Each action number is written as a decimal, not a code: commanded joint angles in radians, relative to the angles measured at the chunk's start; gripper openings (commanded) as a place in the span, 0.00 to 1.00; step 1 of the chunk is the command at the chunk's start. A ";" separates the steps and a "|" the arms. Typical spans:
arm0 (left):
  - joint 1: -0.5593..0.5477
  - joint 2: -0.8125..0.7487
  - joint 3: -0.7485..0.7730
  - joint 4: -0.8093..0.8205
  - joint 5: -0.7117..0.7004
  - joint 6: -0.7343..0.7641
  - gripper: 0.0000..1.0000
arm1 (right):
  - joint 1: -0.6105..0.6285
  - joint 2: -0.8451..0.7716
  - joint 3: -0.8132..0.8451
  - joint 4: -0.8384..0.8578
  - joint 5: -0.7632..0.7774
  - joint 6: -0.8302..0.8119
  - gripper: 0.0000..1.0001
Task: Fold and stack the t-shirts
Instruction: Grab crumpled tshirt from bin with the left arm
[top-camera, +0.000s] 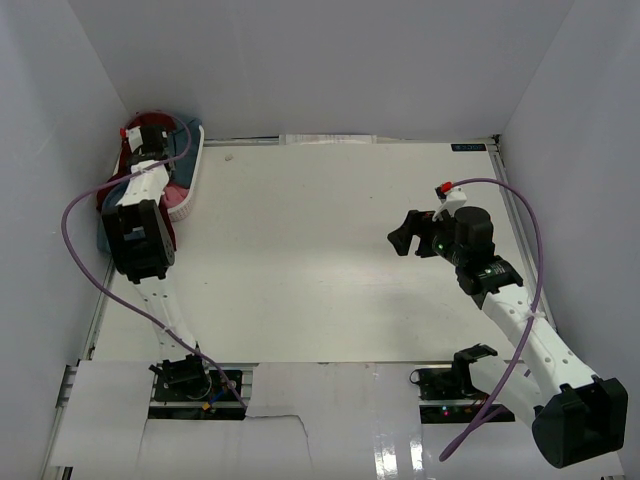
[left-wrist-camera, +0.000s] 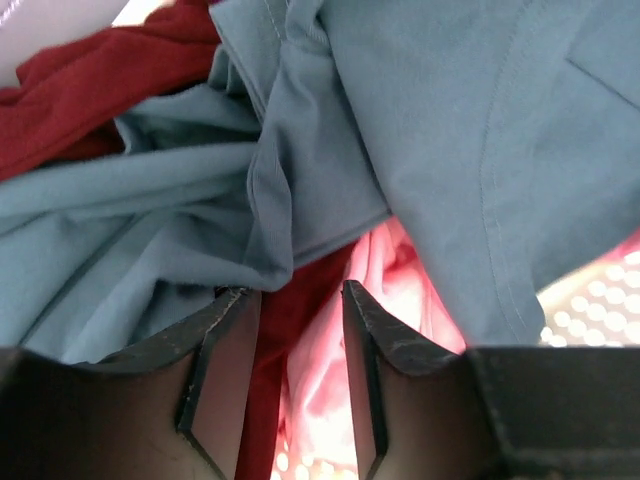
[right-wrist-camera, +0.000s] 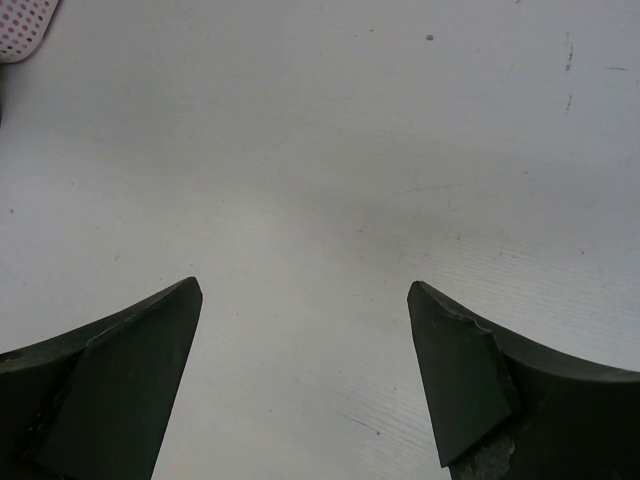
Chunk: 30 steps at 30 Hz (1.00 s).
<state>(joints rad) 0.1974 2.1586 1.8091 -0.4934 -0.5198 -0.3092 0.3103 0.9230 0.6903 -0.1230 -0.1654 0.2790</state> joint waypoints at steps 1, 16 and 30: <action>0.004 0.003 0.064 0.004 -0.054 0.018 0.50 | 0.009 0.002 0.005 0.037 -0.016 -0.017 0.90; -0.027 -0.016 0.150 -0.020 -0.097 0.022 0.71 | 0.009 0.013 0.002 0.045 -0.032 -0.020 0.90; -0.027 0.122 0.259 0.003 -0.310 0.084 0.67 | 0.009 0.016 0.000 0.043 -0.048 -0.021 0.90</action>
<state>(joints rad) 0.1673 2.2490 2.0171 -0.5014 -0.7589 -0.2497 0.3149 0.9398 0.6899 -0.1219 -0.1944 0.2764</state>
